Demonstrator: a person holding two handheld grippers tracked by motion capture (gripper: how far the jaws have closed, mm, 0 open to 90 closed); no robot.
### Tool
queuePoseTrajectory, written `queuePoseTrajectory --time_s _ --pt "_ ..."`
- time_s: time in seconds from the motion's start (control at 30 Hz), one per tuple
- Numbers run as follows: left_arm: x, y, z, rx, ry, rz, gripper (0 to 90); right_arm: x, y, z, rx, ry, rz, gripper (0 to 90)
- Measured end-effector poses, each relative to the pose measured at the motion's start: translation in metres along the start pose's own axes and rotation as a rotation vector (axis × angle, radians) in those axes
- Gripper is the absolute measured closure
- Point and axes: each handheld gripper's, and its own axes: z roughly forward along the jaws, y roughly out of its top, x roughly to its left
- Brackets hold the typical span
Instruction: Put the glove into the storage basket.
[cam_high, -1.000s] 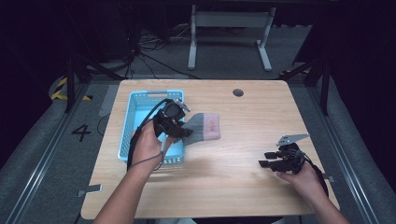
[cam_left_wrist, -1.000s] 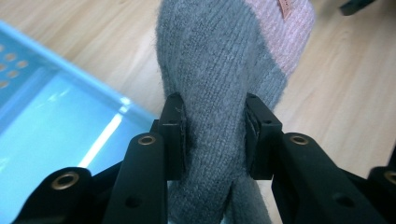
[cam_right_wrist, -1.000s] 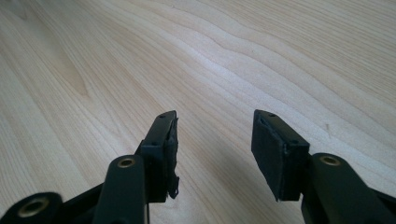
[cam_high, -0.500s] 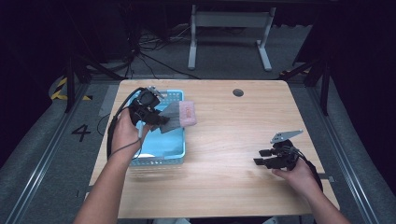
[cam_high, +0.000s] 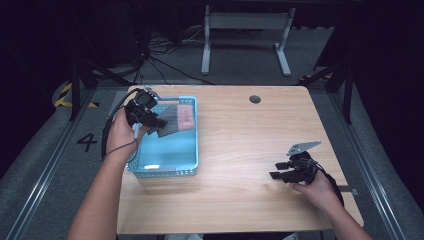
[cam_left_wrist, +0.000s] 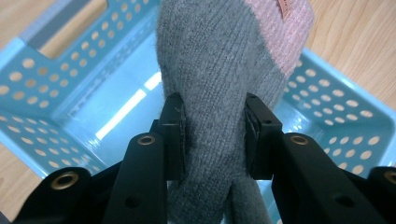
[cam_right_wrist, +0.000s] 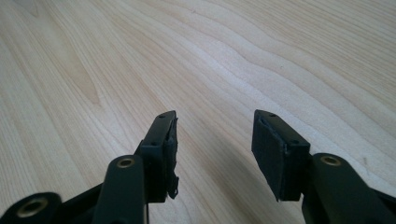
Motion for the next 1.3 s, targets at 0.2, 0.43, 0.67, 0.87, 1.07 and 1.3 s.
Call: queuePoseTrajectory --time_s 0.2,0.43,0.67,0.87,1.07,1.3 --pt "0.008 0.001 0.028 0.085 -0.014 0.0 65.9 0.003 -0.001 0.0 0.002 0.002 -0.008 50.9" --pt "0.013 -0.005 0.057 0.116 -0.051 -0.021 65.6 0.009 -0.002 -0.004 -0.01 0.008 -0.027 50.9" --pt "0.017 -0.001 0.076 0.175 -0.042 -0.008 65.1 0.011 -0.003 -0.005 -0.007 0.003 -0.033 50.5" --pt "0.024 0.002 0.086 0.194 -0.033 -0.007 64.2 0.009 -0.006 -0.007 -0.012 -0.002 -0.021 50.4" --pt "0.026 0.003 0.094 0.218 0.042 -0.001 51.5 0.009 -0.006 -0.008 -0.012 -0.002 -0.022 50.3" --pt "0.029 -0.003 0.088 0.159 0.051 -0.034 48.1 0.009 -0.006 -0.01 -0.02 -0.006 -0.025 49.3"
